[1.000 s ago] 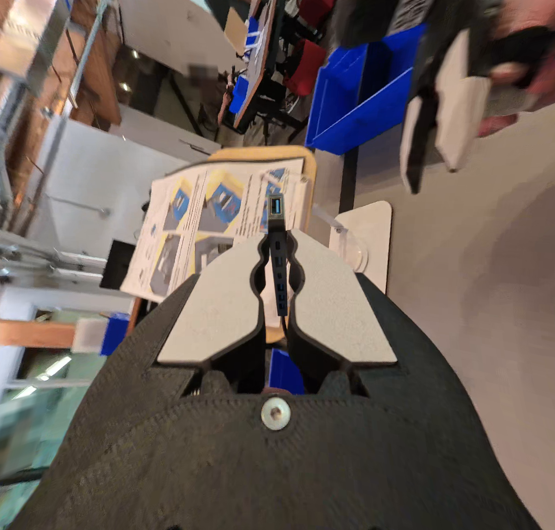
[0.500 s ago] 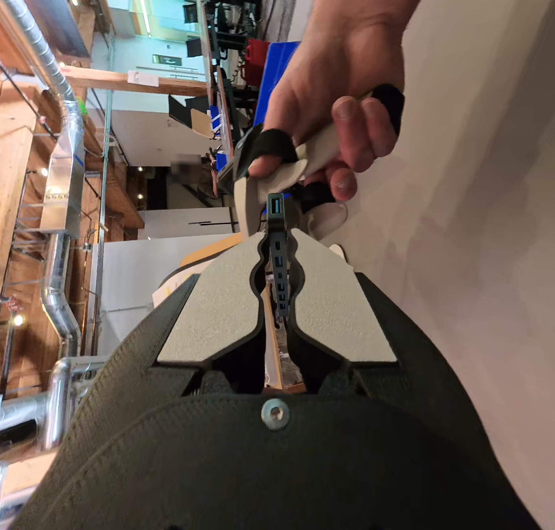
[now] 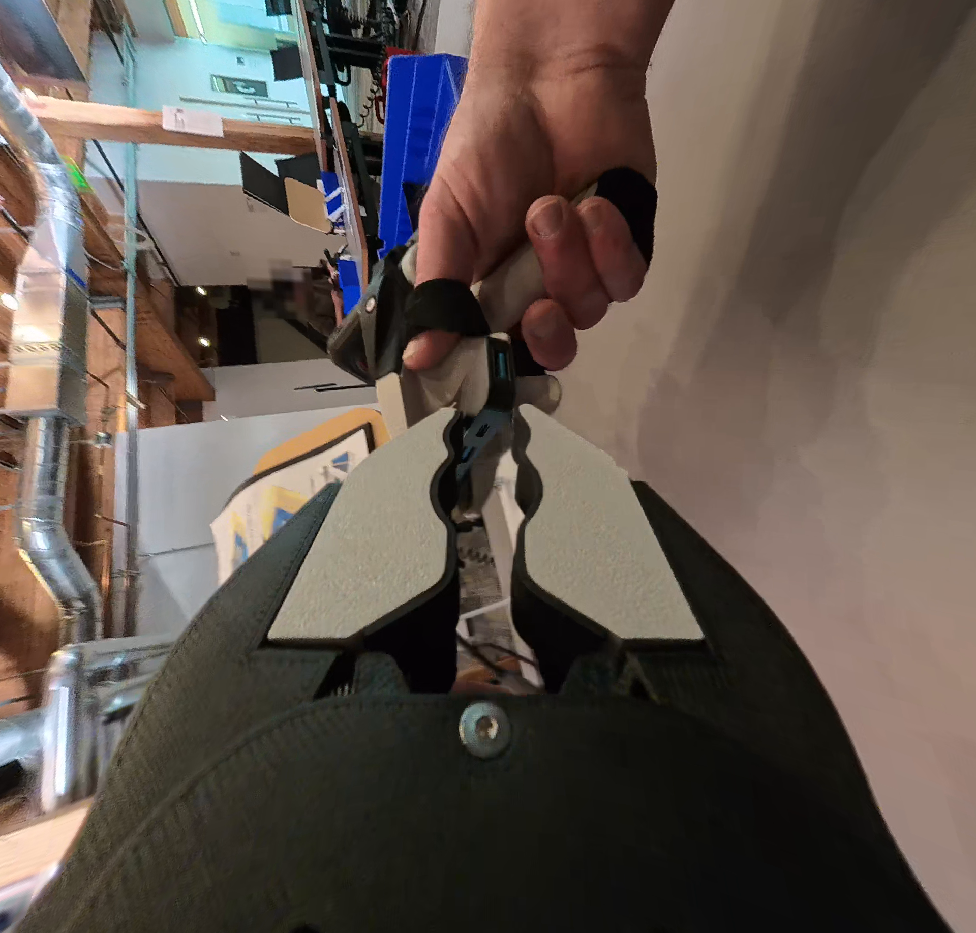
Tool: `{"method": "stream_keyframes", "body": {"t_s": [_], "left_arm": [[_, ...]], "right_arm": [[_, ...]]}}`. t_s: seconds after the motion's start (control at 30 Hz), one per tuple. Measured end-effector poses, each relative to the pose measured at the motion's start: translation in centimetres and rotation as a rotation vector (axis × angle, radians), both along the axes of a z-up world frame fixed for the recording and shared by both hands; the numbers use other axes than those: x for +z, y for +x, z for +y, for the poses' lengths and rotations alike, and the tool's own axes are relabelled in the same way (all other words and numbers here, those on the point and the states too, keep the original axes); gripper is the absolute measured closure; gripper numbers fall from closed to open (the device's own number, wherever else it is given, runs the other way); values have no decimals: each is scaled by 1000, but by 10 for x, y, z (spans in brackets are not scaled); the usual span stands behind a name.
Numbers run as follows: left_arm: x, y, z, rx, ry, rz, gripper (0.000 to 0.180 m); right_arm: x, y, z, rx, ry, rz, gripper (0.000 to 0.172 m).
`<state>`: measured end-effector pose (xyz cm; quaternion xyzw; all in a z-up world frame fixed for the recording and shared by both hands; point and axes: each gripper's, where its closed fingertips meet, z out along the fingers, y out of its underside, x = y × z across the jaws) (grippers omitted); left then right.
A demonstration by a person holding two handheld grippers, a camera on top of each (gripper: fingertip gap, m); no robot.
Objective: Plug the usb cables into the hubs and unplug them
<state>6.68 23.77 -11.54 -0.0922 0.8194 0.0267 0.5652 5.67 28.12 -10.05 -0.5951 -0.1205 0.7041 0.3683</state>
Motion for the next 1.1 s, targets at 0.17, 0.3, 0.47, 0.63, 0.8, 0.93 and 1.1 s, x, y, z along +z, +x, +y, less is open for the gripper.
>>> {"method": "stream_keyframes", "body": {"t_s": [0.17,0.3,0.47,0.63,0.8,0.93,1.1], "left_arm": [[3,-6,8,60,-172,-45,149],[7,-9,18,166,-510,-74,143],[-12,-2,37,343,-1001,-95,97],[-28,18,12,315,-1502,48,112],[-22,26,-3,194,-1743,114,168],[-22,29,-4,198,-1789,80,169],[-19,27,0,208,-1819,30,169]], "right_arm": [[-3,6,3,-45,45,-67,161],[-2,13,6,-92,75,-76,162],[9,15,6,-173,191,-110,161],[18,4,1,-175,300,-161,162],[25,-2,-5,-192,380,-232,161],[24,-2,-6,-188,384,-272,162],[28,6,-2,-215,359,-297,143]]}}
